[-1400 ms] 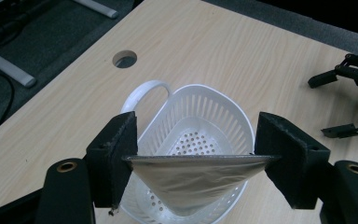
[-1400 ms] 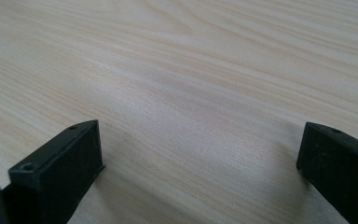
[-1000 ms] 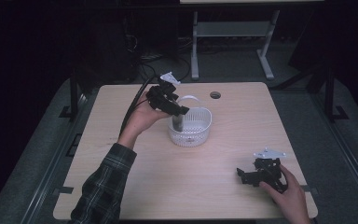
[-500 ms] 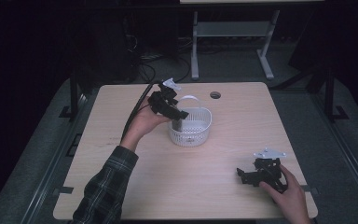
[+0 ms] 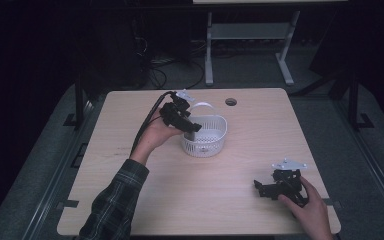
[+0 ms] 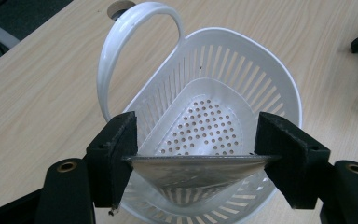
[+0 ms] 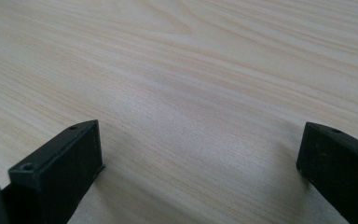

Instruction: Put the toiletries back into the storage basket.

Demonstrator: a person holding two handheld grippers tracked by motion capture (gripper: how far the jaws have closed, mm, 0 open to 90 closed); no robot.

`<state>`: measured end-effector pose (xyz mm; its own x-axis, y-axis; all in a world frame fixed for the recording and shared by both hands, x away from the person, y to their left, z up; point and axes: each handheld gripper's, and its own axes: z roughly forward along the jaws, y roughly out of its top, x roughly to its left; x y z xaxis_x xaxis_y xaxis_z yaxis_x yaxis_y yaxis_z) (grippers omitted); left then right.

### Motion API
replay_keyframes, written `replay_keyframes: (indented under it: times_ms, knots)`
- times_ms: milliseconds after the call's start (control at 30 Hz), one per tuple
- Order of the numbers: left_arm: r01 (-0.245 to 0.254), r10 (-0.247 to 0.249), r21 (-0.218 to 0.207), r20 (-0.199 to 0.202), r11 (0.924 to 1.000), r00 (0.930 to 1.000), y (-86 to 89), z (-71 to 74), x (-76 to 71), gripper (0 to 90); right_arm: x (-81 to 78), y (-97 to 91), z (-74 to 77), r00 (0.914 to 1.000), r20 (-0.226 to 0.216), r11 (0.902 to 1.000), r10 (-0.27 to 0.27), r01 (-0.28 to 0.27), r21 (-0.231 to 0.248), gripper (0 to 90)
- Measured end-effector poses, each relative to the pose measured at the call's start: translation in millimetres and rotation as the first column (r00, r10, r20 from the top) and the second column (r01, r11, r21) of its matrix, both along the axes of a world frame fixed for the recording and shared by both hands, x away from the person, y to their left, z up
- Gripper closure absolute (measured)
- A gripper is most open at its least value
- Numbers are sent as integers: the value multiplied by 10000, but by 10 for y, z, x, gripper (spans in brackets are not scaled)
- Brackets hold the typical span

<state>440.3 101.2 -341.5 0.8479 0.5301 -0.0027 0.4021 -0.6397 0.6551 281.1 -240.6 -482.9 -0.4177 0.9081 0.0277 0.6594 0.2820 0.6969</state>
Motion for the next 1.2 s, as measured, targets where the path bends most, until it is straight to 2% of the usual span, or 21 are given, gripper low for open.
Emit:
replay_keyframes:
  times_ms: [267,667,800,967,1200]
  knots:
    - [34,-33,95,-134,9999,9999,-9,-63,-4,295,0,0,0,10000,0,10000,1,-1,0,0]
    - [36,-35,55,-144,10000,9999,6,-73,-7,288,0,0,0,10000,1,10000,2,-2,-2,0]
    - [33,-31,148,-82,9999,10000,6,-91,-6,258,0,0,0,10000,-1,10000,-1,1,-1,0]
    - [137,-137,-112,3,9998,9999,9,-53,-25,178,0,0,0,10000,-1,10000,-1,1,-1,0]
    - [22,-13,-378,224,9993,9997,93,34,-58,143,0,0,0,10000,2,10000,2,-2,-3,0]
